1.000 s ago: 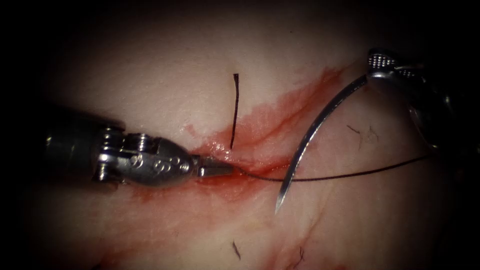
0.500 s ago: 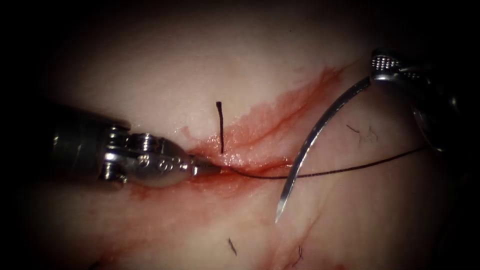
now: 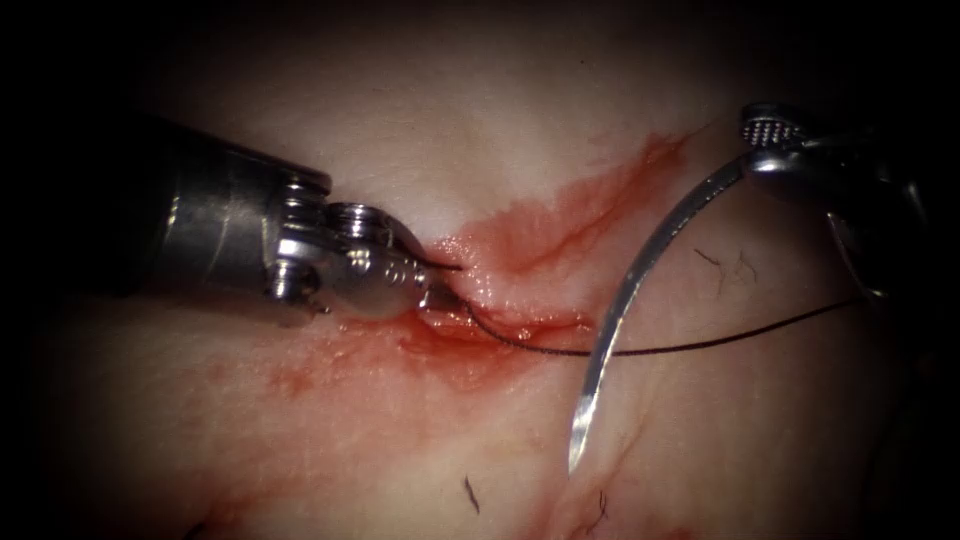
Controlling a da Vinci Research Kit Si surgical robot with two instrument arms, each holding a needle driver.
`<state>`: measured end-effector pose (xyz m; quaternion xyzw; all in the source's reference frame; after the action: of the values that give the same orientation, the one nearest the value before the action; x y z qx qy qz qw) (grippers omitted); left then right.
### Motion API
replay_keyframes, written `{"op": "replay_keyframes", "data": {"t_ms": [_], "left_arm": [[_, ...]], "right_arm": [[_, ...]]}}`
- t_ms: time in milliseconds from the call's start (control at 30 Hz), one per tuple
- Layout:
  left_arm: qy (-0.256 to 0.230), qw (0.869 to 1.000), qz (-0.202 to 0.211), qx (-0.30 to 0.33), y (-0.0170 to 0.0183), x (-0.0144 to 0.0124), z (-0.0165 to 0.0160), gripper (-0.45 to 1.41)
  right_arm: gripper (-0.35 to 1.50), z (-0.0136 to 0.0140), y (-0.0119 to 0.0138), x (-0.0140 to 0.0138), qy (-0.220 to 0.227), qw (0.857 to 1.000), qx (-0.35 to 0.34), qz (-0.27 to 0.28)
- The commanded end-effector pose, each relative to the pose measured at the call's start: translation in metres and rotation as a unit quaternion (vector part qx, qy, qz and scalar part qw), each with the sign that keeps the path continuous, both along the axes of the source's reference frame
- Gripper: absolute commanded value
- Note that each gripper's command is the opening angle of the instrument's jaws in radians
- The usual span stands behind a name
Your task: Wound Closure
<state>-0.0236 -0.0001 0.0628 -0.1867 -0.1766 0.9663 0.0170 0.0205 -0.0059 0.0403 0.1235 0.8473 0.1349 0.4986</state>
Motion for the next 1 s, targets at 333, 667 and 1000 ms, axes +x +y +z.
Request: {"op": "replay_keyframes", "data": {"t_ms": [333,667,1000], "left_arm": [[0.021,0.974,-0.061,0.217,-0.001,0.0004,0.0013,-0.45],[0.079,0.937,-0.125,0.318,-0.0029,0.0013,0.0024,-0.45],[-0.062,0.86,-0.206,0.462,-0.0028,0.0029,0.0022,-0.45]], "right_arm": [[-0.35,0.0006,0.001,0.0009,0.007,1.0,0.001,-0.003],[-0.35,0.0009,0.0015,0.0008,0.007,1.0,-0.001,-0.004],[-0.35,0.0027,0.0034,0.0029,-0.043,0.997,-0.054,0.033]]}}
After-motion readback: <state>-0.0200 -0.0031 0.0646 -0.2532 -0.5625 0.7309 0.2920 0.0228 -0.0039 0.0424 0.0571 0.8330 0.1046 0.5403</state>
